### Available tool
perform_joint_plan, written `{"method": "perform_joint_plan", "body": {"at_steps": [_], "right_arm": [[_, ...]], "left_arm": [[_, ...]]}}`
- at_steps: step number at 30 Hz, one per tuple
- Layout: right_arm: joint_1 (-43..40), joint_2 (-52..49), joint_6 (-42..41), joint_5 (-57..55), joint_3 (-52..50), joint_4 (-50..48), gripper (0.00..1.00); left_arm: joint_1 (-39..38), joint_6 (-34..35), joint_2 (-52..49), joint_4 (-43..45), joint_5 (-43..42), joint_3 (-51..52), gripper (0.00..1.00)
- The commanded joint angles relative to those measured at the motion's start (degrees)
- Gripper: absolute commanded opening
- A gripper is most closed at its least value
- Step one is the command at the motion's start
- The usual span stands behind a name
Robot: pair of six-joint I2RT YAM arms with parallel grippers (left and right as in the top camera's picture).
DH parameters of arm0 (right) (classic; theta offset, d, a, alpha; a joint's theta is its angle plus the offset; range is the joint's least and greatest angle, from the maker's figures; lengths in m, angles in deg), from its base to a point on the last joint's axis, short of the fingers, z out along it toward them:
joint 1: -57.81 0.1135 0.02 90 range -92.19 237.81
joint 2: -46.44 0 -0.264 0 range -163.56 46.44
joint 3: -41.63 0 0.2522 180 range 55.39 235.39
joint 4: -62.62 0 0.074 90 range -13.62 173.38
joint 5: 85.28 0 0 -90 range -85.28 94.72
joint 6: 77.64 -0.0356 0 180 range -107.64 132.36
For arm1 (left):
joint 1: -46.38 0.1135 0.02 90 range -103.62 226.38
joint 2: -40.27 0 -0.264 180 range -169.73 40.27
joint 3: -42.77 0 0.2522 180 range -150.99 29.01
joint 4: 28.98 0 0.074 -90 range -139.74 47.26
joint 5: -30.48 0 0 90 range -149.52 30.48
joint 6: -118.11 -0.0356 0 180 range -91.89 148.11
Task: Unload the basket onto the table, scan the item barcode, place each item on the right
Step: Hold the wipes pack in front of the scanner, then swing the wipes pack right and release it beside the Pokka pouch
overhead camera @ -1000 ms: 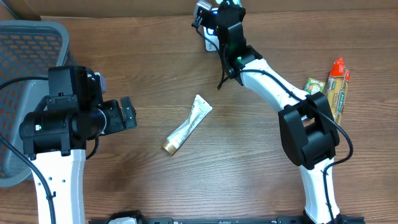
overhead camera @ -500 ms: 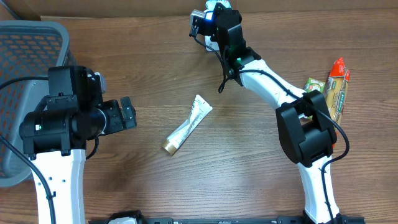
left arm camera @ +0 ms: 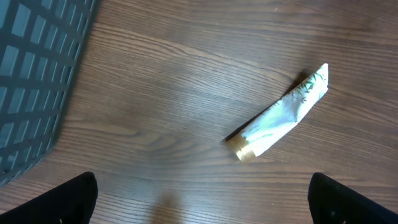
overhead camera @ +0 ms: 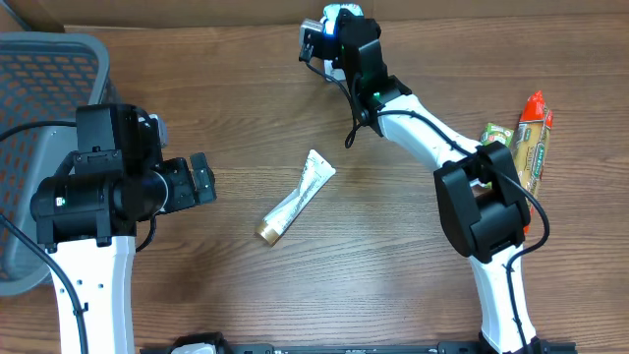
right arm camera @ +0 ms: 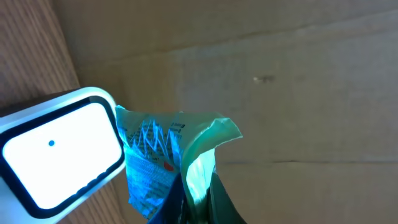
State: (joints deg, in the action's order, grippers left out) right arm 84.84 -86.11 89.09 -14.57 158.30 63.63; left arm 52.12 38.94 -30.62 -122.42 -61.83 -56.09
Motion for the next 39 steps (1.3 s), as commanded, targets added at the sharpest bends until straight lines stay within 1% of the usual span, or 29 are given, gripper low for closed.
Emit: {"method": "perform_joint_plan", "body": {"at_steps": [1, 7, 13, 16, 19, 21, 23, 25, 28, 31, 34, 36, 37, 39], "right_arm": [[-0.15, -1.16, 0.11, 0.22, 1.36, -0.46, 0.04], [-0.15, -1.18, 3.17, -1.62, 1.36, -1.11, 0.04], [0.76, -0.94, 3.19, -5.18, 1.36, -3.91, 0.04], [1.86, 0.74, -0.48, -5.97, 1.36, -3.89, 0.04], [2.60, 4.44, -9.57, -7.21, 1.36, -3.61, 0.04], [2.71, 7.76, -15.85, -8.66, 1.36, -1.51, 0.04], [2.71, 11.89, -22.12, -8.96, 1.36, 3.78, 0.04], [2.71, 16.81, -29.94, -8.39, 1.36, 11.34, 0.04], [1.73, 24.24, -44.28, -4.81, 1.36, 25.07, 0.04], [-0.90, 31.50, -56.33, 6.78, 1.36, 40.83, 0.04], [-5.66, 37.38, -63.73, 23.21, 1.36, 54.93, 0.04], [-9.44, 39.78, -67.89, 31.34, 1.36, 62.42, 0.04], [-11.50, 40.39, -70.64, 33.73, 1.36, 65.94, 0.04], [-16.63, 40.59, -79.10, 34.95, 1.33, 74.23, 0.04]], "left_arm": [[0.20, 0.98, 0.02, 0.20, -0.22, -0.55, 1.00], [0.20, 0.98, 0.02, 0.17, -0.22, -0.55, 1.00], [0.20, 0.98, 0.02, 0.20, -0.22, -0.55, 1.00], [0.20, 0.98, 0.02, 0.17, -0.24, -0.55, 1.00], [0.20, 0.98, 0.02, 0.20, -0.22, -0.55, 1.00], [0.20, 0.98, 0.02, 0.20, -0.22, -0.55, 1.00], [0.20, 0.98, 0.02, 0.20, -0.22, -0.55, 0.99], [0.20, 0.98, 0.02, 0.20, -0.22, -0.55, 0.99], [0.20, 0.98, 0.02, 0.20, -0.24, -0.55, 1.00], [0.20, 0.98, 0.02, 0.20, -0.22, -0.55, 1.00], [0.20, 0.98, 0.02, 0.17, -0.22, -0.55, 1.00], [0.20, 0.98, 0.02, 0.20, -0.22, -0.55, 0.99], [0.20, 0.98, 0.02, 0.20, -0.22, -0.55, 1.00], [0.20, 0.98, 0.02, 0.20, -0.22, -0.55, 0.99]]}}
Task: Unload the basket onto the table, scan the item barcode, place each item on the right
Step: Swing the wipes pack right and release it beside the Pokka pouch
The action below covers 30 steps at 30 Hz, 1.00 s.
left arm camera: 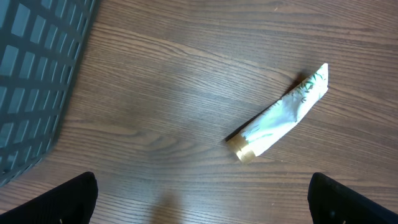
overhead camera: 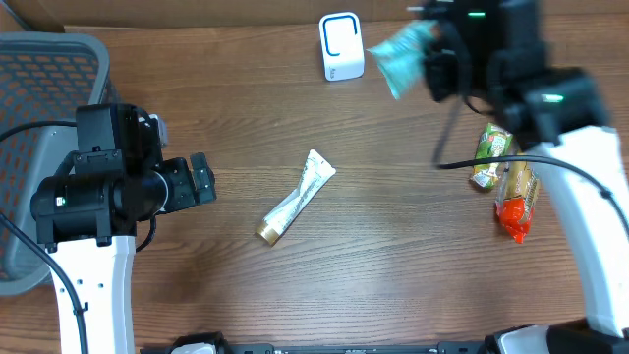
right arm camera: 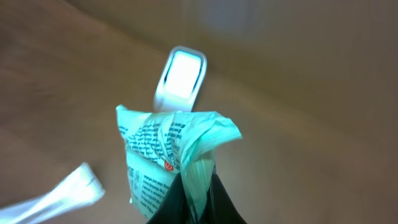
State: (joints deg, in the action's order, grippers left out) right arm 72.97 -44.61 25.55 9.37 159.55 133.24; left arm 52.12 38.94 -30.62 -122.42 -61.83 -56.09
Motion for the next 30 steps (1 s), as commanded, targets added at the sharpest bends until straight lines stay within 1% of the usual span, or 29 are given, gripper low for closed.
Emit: {"method": "perform_joint_plan", "body": {"at_steps": [1, 3, 5, 6, 12, 14, 15, 16, 17, 18, 19, 20, 21, 26, 28, 30], "right_arm": [[-7.02, -1.27, -18.64, 10.88, -0.35, 7.72, 0.04], [-11.78, -1.97, -22.25, 10.73, -2.84, 12.13, 0.04], [-15.80, -2.60, -26.67, 8.81, -6.47, 13.07, 0.04], [-18.16, -2.95, -29.18, 7.78, -9.35, 11.96, 0.04], [-27.78, -3.23, -33.22, 7.45, -25.16, -0.42, 0.04], [-30.01, -3.23, -33.38, 7.43, -28.89, -3.34, 0.13], [-30.82, -3.23, -33.40, 7.43, -30.03, -4.22, 0.20], [-31.50, -3.23, -33.40, 7.45, -30.73, -4.68, 0.34], [-32.00, -3.23, -33.38, 7.45, -30.86, -4.68, 0.45], [-32.37, -3.23, -33.38, 7.65, -30.82, -4.55, 0.61], [-32.68, -3.15, -33.38, 8.37, -30.60, -4.44, 0.70], [-32.98, -3.10, -33.38, 9.49, -30.12, -4.04, 0.74], [-33.20, -3.08, -33.35, 10.78, -29.44, -3.56, 0.77], [-32.63, -1.46, -32.65, 16.17, -23.87, 0.46, 0.80], [-31.01, 0.22, -31.78, 19.80, -22.18, 1.84, 0.82], [-28.20, 2.16, -29.70, 22.27, -21.68, 3.13, 0.86]], "left_arm": [[0.20, 0.98, 0.02, 0.20, -0.22, -0.55, 1.00], [0.20, 0.98, 0.02, 0.17, -0.22, -0.55, 1.00], [0.20, 0.98, 0.02, 0.17, -0.22, -0.55, 1.00], [0.20, 0.98, 0.02, 0.17, -0.22, -0.55, 1.00], [0.20, 0.98, 0.02, 0.20, -0.22, -0.55, 1.00], [0.20, 0.98, 0.02, 0.17, -0.24, -0.55, 1.00], [0.20, 0.98, 0.02, 0.20, -0.22, -0.55, 1.00], [0.20, 0.98, 0.02, 0.20, -0.22, -0.55, 1.00], [0.20, 0.98, 0.02, 0.17, -0.22, -0.55, 1.00], [0.20, 0.98, 0.02, 0.20, -0.22, -0.55, 1.00], [0.20, 0.98, 0.02, 0.20, -0.22, -0.55, 1.00], [0.20, 0.98, 0.02, 0.17, -0.22, -0.55, 1.00], [0.20, 0.98, 0.02, 0.17, -0.22, -0.55, 1.00], [0.20, 0.98, 0.02, 0.17, -0.22, -0.55, 1.00], [0.20, 0.98, 0.02, 0.17, -0.22, -0.55, 0.99], [0.20, 0.98, 0.02, 0.20, -0.22, -0.55, 1.00]]}}
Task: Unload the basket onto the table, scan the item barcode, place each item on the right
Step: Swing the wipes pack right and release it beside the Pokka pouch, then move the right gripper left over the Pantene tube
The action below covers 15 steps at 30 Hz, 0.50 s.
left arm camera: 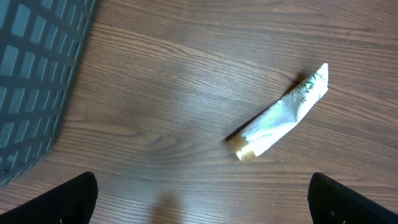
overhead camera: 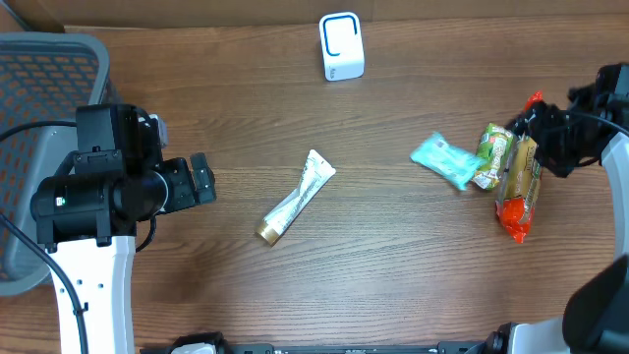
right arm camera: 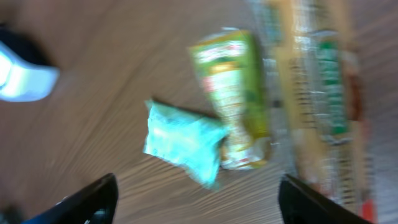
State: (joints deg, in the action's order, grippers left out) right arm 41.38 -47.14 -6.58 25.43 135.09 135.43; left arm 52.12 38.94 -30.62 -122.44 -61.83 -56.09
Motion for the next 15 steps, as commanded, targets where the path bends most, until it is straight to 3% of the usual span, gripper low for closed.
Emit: {"method": "perform_joint_plan", "body": {"at_steps": [1, 15], "right_arm": [[5.46, 5.68, 3.02, 5.95, 2.78, 1.73, 0.88], [24.81, 6.78, 4.61, -2.82, 2.14, 4.74, 0.93]], "left_arm": [[0.20, 0.98, 0.02, 0.22, -0.22, -0.55, 1.00], [0.20, 0.98, 0.02, 0.22, -0.24, -0.55, 0.99]]}}
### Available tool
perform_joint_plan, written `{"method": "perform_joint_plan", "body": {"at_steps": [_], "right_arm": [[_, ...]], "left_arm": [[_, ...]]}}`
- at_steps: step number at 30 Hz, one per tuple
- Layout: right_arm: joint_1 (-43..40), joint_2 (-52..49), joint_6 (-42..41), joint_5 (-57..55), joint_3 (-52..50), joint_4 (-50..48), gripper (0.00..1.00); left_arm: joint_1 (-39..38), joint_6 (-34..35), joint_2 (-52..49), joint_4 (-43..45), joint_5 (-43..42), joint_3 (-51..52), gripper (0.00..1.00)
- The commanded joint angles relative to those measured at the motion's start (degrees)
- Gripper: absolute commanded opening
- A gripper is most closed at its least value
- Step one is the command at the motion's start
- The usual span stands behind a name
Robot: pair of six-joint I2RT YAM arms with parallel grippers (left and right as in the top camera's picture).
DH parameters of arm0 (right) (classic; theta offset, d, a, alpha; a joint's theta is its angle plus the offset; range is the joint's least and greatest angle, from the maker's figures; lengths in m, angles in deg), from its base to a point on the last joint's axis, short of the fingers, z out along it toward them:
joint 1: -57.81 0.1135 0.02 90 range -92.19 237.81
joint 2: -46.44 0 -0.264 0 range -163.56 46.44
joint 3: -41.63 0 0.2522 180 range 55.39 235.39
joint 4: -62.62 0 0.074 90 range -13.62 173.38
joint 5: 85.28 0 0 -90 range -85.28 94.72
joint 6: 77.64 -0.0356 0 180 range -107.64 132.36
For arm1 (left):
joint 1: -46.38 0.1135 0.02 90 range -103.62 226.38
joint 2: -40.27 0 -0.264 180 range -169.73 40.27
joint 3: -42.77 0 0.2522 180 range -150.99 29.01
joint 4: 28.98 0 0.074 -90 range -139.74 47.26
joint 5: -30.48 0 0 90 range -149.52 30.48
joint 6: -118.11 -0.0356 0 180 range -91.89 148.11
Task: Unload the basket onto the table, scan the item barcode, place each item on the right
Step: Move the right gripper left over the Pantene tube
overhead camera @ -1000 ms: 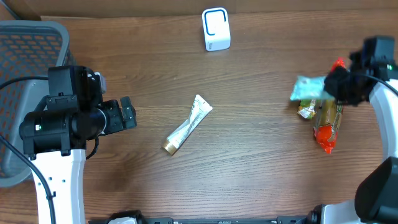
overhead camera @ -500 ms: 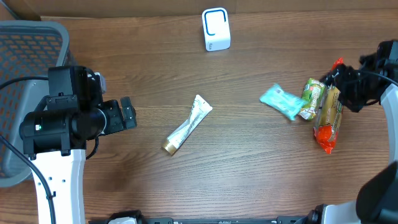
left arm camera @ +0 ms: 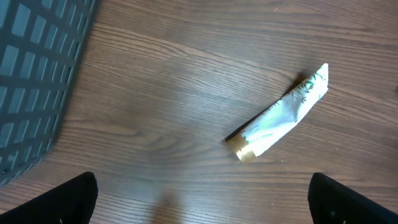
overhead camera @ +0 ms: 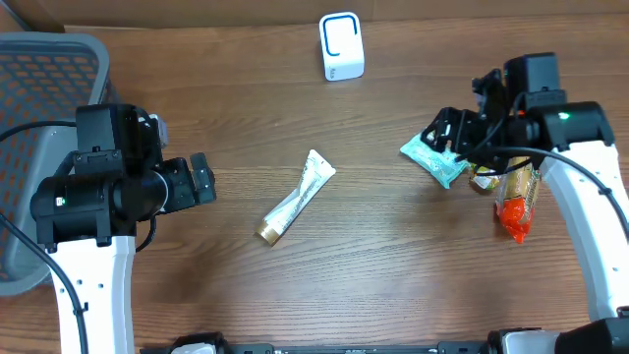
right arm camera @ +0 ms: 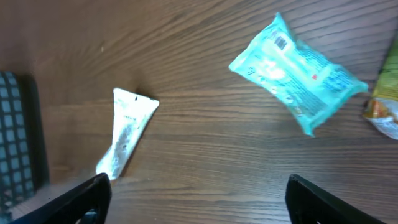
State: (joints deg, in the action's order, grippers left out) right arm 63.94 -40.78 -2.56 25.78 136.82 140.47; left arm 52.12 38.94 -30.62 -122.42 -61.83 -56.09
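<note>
The white scanner (overhead camera: 341,45) stands at the back of the table. A teal packet (overhead camera: 433,157) (right arm camera: 298,71) lies flat on the wood right of centre, its printed side up. My right gripper (overhead camera: 454,136) (right arm camera: 199,199) hangs open just above and beside it, holding nothing. A white tube with a gold cap (overhead camera: 296,197) (left arm camera: 278,115) (right arm camera: 126,134) lies in the middle. My left gripper (overhead camera: 201,179) (left arm camera: 202,193) stays open at the left, well short of the tube.
A grey mesh basket (overhead camera: 39,147) (left arm camera: 31,81) fills the left edge. A green packet (overhead camera: 484,177) (right arm camera: 385,106) and a long red-and-tan packet (overhead camera: 519,192) lie at the right, the green one touching the teal packet.
My right gripper was at the far right edge of the table and now hangs farther left, over the teal packet. The packet lies in about the same place. The left arm is unchanged.
My right gripper first held the teal packet up against the scanner at the back. Then it held it in the air to the right of the scanner. After that the packet lay on the table beside the green packet, released, and the open gripper now hangs above it.
</note>
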Motion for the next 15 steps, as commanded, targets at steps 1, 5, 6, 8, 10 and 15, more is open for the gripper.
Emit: {"method": "perform_joint_plan", "body": {"at_steps": [1, 5, 6, 8, 10, 15], "right_arm": [[3.21, 0.42, 0.59, -3.74, 0.04, -0.31, 0.95], [5.90, 0.42, 0.59, -3.85, -0.74, -0.37, 1.00], [6.51, 0.42, 0.55, -3.80, -0.81, -0.46, 1.00], [7.80, 0.42, 0.33, -3.15, -0.81, -0.76, 1.00], [9.07, 0.42, 0.13, -2.32, -0.81, -1.20, 1.00], [12.92, 0.37, 0.13, -1.92, -0.81, -1.92, 1.00]], "left_arm": [[0.20, 0.98, 0.02, 0.17, -0.22, -0.55, 1.00], [0.20, 0.98, 0.02, 0.17, -0.24, -0.55, 1.00], [0.20, 0.98, 0.02, 0.20, -0.22, -0.55, 1.00], [0.20, 0.98, 0.02, 0.17, -0.22, -0.55, 1.00], [0.20, 0.98, 0.02, 0.20, -0.22, -0.55, 0.99], [0.20, 0.98, 0.02, 0.20, -0.22, -0.55, 1.00]]}}
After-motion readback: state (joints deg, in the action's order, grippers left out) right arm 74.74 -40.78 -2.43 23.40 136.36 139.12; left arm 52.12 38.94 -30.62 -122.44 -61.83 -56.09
